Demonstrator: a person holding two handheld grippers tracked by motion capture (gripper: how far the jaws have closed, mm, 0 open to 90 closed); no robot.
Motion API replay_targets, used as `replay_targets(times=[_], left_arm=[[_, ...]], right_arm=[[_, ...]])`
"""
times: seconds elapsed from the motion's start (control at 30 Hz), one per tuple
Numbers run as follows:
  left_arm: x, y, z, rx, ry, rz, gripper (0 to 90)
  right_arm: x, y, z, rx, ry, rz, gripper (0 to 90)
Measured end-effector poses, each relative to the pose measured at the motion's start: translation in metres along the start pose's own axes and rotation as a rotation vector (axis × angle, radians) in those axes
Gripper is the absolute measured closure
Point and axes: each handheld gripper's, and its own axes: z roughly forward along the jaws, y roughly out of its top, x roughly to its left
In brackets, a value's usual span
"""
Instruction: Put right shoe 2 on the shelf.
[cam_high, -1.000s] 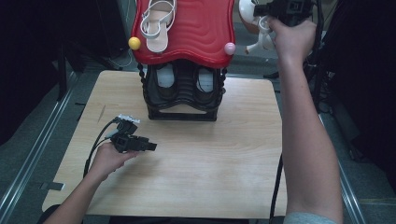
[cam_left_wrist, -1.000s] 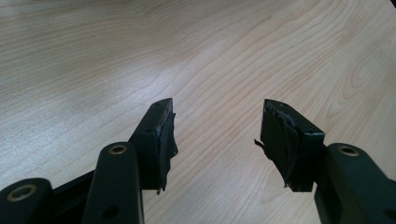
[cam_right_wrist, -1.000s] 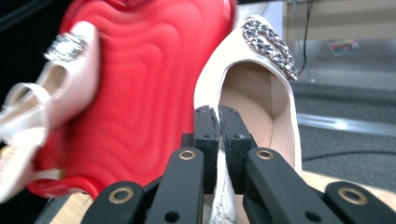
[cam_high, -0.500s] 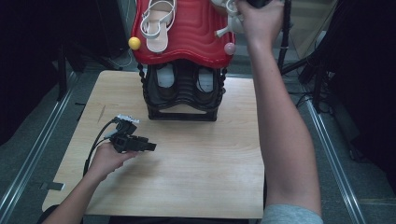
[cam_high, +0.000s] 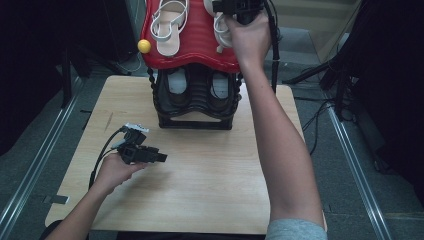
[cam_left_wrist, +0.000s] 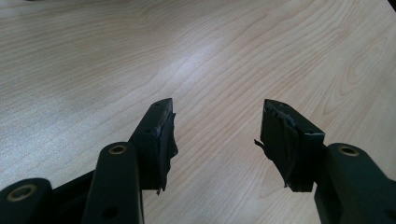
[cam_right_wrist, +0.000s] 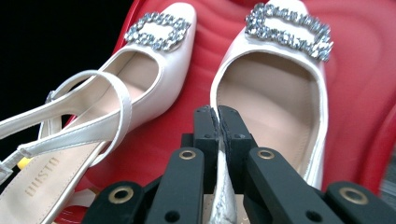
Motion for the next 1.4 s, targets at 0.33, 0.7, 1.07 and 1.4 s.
replay_targets(times=[0.33, 0.7, 1.07, 1.4], left_arm=[[0.001, 0.000, 0.000, 0.004, -0.003, 0.001, 45.2], [0.000, 0.000, 0.000, 0.003, -0.005, 0.001, 45.2], [0.001, -0.001, 0.000, 0.005, -0.002, -0.003, 45.1], [0.001, -0.001, 0.001, 0.004, -0.003, -0.011, 45.1]], right_arm=[[0.005, -0.011, 0.010, -0.006, 0.000, 0.008, 87.9], [0.004, -0.011, 0.005, -0.029, 0.026, 0.063, 82.4], [-0.003, -0.004, -0.009, -0.045, 0.044, 0.069, 74.9], [-0.025, -0.010, -0.027, -0.050, 0.028, 0.085, 72.7]])
